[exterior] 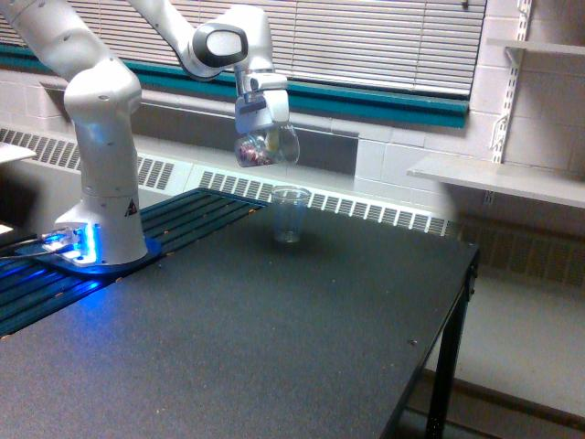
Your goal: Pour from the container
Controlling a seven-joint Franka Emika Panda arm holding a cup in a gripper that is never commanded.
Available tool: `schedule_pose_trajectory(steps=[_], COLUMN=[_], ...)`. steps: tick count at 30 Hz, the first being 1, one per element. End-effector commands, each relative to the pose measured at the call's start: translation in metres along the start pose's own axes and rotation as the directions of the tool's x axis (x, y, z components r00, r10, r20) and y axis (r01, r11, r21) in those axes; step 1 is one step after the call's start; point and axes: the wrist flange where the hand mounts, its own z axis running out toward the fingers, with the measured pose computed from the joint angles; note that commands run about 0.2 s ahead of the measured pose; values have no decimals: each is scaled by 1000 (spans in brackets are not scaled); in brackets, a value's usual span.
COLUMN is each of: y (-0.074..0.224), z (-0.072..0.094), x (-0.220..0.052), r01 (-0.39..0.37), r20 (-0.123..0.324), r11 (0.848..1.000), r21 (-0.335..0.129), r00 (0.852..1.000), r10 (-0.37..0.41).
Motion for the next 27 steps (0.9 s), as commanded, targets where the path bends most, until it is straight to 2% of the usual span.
schedule_pose_trajectory(steps=[1,16,27], y=[1,-10,-21], z=[18,36,44], x=[-12,-17,-11], r01=[44,97,134], r20=[51,119,142], r11=[999,994,989], r21=[-25,-46,-58], r00=[998,989,982], r10=[-43,-91,-125])
